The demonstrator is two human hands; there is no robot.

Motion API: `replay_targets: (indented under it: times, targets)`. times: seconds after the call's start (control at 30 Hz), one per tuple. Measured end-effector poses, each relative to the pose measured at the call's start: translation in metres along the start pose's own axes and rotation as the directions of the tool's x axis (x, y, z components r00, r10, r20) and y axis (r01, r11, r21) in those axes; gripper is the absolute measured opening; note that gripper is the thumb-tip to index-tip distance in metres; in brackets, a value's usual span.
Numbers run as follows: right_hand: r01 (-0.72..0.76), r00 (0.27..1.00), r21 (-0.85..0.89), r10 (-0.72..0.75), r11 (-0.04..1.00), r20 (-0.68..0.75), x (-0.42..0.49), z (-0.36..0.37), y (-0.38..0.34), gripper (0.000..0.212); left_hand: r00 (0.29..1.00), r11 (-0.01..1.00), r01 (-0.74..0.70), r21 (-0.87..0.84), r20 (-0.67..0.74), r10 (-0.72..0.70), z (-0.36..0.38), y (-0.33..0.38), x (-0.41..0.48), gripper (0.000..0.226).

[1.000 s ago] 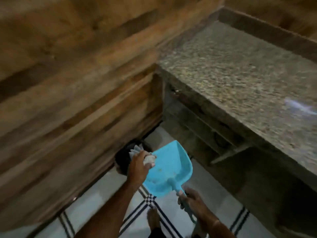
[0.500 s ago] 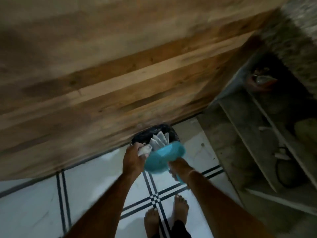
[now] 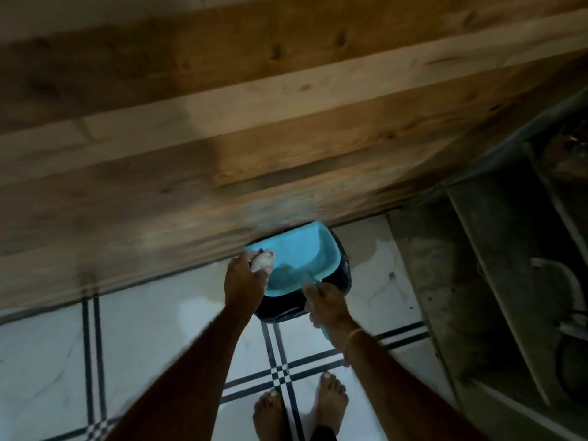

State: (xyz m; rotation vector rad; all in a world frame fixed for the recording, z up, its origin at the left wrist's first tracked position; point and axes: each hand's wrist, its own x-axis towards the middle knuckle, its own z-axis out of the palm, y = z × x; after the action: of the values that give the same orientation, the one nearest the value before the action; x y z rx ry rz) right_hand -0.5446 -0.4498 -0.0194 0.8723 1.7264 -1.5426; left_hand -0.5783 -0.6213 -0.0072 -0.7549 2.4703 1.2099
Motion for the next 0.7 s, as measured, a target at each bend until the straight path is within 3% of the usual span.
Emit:
replay_targets:
  times: [0.17,0.33,0.4,0.47,0.57,0.63,0.7]
  targets:
    - [0.105,0.994,0.1,-0.103,0.989,-0.025,0.031,0.022,0.026,0.013,1.0,0.999,-0.004,-0.042,-0.023,0.003,0.014,-0.012,0.015,0.027]
    - [0.09,0.986,-0.151,-0.109,0.984,-0.123,0.062,0.024,0.068,0.023,1.0,0.997,0.02,-0.074,-0.006,-0.02,0.029,-0.042,0.022,0.032]
    - [0.084,0.977,-0.372,-0.15,0.924,-0.152,0.079,0.022,0.083,0.034,0.999,0.997,0.037,-0.068,0.003,-0.037,0.035,-0.056,0.024,0.035]
    - [0.066,0.975,-0.514,-0.165,0.855,-0.149,0.094,0.021,0.091,0.029,0.999,0.997,0.053,-0.064,0.002,-0.053,0.04,-0.065,0.023,0.034]
    - [0.027,0.982,-0.605,-0.133,0.796,-0.131,0.114,0.018,0.091,0.026,1.0,0.996,0.016,-0.084,0.006,-0.015,0.044,-0.073,0.013,0.027]
    - [0.008,0.979,-0.645,-0.139,0.764,-0.152,0.11,0.013,0.085,0.045,0.999,0.994,0.021,-0.105,0.038,-0.017,0.044,-0.074,0.004,0.034]
    - [0.073,0.947,-0.618,-0.249,0.783,-0.203,0.088,0.008,0.08,0.061,0.992,0.981,0.083,-0.175,0.111,-0.064,0.039,-0.074,-0.006,0.046]
